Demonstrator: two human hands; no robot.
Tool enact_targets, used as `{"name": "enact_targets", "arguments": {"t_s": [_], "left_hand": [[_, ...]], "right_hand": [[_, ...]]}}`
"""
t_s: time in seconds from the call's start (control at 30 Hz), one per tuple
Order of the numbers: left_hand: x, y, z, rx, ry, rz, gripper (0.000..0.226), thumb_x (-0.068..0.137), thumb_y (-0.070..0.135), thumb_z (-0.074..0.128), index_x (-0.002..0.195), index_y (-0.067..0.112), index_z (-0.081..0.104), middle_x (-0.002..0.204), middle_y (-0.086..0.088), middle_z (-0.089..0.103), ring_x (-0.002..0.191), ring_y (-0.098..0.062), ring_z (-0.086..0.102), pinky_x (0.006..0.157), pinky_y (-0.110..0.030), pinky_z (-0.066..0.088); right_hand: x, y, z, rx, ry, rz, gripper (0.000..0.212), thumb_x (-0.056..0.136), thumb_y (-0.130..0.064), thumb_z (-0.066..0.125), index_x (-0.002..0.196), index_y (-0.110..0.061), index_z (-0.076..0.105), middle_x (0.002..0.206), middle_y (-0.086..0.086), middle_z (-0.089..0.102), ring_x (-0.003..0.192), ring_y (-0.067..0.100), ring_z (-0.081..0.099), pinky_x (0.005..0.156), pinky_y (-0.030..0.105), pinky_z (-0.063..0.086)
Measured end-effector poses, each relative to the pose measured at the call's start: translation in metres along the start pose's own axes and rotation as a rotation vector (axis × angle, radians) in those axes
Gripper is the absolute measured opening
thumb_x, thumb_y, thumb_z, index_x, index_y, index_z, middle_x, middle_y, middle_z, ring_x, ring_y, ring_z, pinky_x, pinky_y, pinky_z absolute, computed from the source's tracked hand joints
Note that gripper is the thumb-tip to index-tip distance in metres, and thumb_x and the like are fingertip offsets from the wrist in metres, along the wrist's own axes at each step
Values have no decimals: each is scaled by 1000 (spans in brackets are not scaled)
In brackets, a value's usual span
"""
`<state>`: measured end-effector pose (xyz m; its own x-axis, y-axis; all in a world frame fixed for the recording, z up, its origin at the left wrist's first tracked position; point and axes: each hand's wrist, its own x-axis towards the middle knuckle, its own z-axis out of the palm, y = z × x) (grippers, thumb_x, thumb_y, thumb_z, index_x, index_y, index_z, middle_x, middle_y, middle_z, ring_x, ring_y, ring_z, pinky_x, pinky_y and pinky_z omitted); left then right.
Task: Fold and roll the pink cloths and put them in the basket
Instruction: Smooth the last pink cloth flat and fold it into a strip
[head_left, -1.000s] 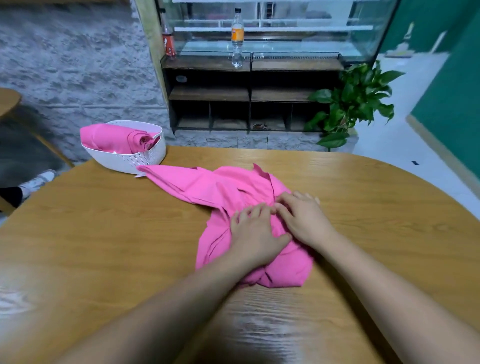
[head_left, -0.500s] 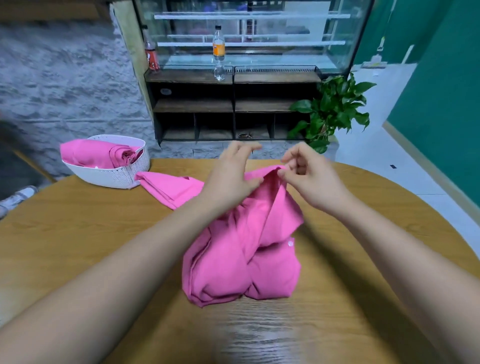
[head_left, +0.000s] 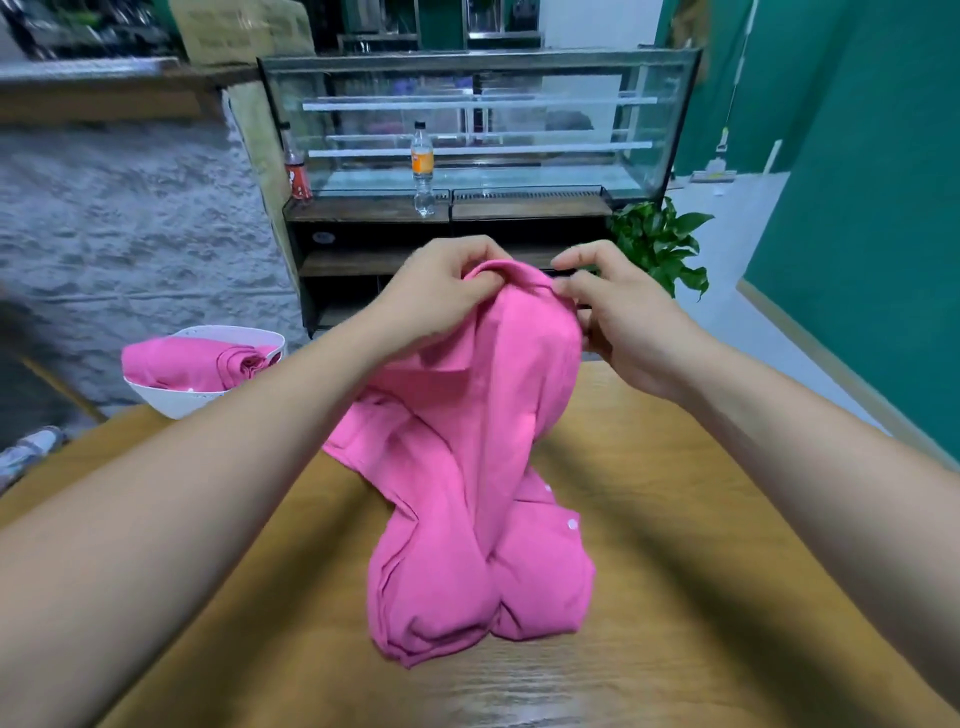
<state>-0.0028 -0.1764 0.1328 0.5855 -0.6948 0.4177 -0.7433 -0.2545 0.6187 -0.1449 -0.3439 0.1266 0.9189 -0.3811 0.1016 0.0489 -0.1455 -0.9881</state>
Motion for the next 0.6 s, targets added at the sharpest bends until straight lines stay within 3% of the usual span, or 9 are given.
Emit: {"name": "enact_targets", "arguments": {"t_s": [0.07,0.1,0.2,0.33,0.47,0.6], "left_hand": [[5,9,-8,-23,46,11,14,96,24,65,98,30,77,88,16,75,84,-1,65,84,-34,52],[8,13,-12,-34,55,19,12,97,27,65,98,29,77,88,14,76,83,-2,65,84,-35,53],[11,28,-25,-53,53,56,12,97,33,68,101,24,76,93,7,77,88,-5,66,92,-40,54],[9,24,-51,-25,-79,24,29,86,40,84,110,29,72,99,10,76,88,0,65,86,-24,53],[10,1,-71,327,-105,-79,22,79,32,73,85,12,65,77,-8,67,67,-13,52,69,-39,51],[11,-16,-92,127,14,-159,21,84,31,67,84,10,69,68,2,64,64,-7,50,65,-31,41]], "right_hand": [[3,-6,2,-166,-43,-47,35,89,-47,79,114,-27,66,95,2,68,77,17,64,71,36,48],[5,-9,6,-225,-70,-77,35,86,-48,82,110,-26,69,99,0,73,86,17,69,77,35,52],[10,-19,16,-222,-75,-152,9,101,-23,71,95,-17,70,87,-4,71,81,12,63,76,32,48],[22,-50,11,-193,31,-170,12,100,-9,59,91,-14,66,76,3,62,70,16,52,63,34,37],[32,-78,0,-307,125,-246,30,97,-12,55,77,-30,68,69,-13,64,69,9,53,60,32,35],[42,-101,-19,-465,266,-308,22,95,-21,53,78,-29,66,75,-13,64,76,11,55,65,33,38]]}}
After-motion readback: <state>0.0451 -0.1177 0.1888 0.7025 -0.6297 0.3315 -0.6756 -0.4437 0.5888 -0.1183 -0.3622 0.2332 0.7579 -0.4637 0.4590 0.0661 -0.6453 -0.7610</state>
